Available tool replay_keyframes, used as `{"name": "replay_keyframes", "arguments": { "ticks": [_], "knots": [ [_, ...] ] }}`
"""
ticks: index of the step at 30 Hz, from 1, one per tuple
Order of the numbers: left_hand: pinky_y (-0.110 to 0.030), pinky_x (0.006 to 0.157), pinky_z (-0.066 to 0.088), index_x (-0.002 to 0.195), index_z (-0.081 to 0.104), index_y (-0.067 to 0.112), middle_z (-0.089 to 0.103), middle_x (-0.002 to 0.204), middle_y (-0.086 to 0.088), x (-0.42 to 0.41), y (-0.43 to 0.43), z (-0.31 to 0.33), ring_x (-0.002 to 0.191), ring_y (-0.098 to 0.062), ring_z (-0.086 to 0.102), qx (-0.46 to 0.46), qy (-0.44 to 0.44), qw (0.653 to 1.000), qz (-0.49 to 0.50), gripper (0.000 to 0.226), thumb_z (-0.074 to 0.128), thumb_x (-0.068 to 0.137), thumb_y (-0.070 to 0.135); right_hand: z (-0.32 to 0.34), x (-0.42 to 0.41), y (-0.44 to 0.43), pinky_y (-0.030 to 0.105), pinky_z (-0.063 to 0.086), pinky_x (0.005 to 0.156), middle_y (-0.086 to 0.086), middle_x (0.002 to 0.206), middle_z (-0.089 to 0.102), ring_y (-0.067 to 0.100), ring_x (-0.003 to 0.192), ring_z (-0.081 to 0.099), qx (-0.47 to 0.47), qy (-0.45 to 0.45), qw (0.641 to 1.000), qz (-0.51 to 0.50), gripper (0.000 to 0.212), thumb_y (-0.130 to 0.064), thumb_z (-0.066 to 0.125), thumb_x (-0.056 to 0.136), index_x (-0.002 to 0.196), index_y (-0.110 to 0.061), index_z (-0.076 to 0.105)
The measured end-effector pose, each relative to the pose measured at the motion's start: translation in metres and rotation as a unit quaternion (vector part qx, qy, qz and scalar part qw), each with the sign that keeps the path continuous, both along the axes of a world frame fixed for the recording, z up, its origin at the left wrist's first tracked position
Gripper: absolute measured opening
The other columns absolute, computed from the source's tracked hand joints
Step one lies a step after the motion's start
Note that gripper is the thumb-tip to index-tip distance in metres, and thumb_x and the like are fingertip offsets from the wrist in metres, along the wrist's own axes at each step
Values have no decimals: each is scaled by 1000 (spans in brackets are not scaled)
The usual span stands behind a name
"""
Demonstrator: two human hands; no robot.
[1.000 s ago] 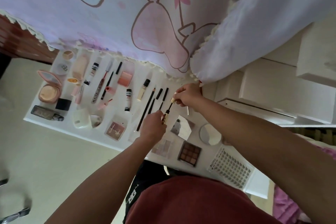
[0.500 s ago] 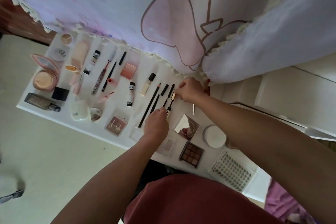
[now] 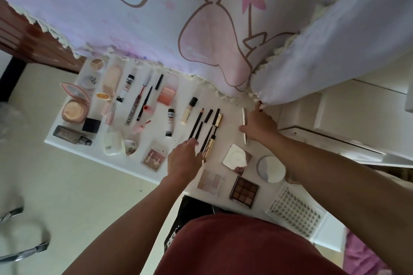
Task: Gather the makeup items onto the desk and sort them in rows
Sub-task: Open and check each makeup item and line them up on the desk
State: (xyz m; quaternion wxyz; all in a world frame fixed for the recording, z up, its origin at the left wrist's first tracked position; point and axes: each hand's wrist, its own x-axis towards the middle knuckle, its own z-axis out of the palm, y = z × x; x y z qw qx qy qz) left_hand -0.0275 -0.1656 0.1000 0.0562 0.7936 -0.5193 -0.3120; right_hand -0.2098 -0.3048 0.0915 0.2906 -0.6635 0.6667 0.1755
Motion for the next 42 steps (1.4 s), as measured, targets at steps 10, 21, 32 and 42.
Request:
{"name": "replay_keyframes", "arguments": {
  "ticks": [10, 21, 32, 42],
  "knots": [
    [-24, 72, 48, 110, 67, 16, 73, 92, 0, 18, 7, 28, 78, -12, 64, -36, 71, 992, 94, 24, 64, 89, 25, 35, 7, 6, 22, 34, 45, 6, 61, 61, 13, 46, 48, 83, -329, 917, -209, 18, -17, 68, 82, 68, -7, 64],
    [-32, 57, 54, 96, 69, 3, 70, 86, -22, -10, -10, 78, 70, -26, 64, -8, 401, 896, 193, 12, 59, 94, 10, 74, -18, 54, 17, 27, 38, 1, 64, 60, 8, 48, 42, 262, -523, 728, -357, 7, -11, 70, 87, 80, -10, 69],
    [-27, 64, 55, 97, 70, -6, 69, 79, -17, -21, -14, 96, 72, -24, 64, -14, 468, 865, 179, 14, 68, 84, -1, 86, -46, 56, 19, 25, 42, 0, 70, 63, 8, 53, 44, 267, -534, 720, -354, 17, -29, 68, 89, 93, -13, 66],
    [-25, 56, 49, 97, 71, -2, 64, 66, -7, -21, -18, 106, 59, -16, 56, -48, 432, 891, 132, 11, 64, 89, 3, 107, -53, 51, 18, 25, 41, -5, 56, 39, 8, 47, 31, 279, -458, 829, -159, 36, -33, 55, 99, 101, 0, 69]
  ]
}}
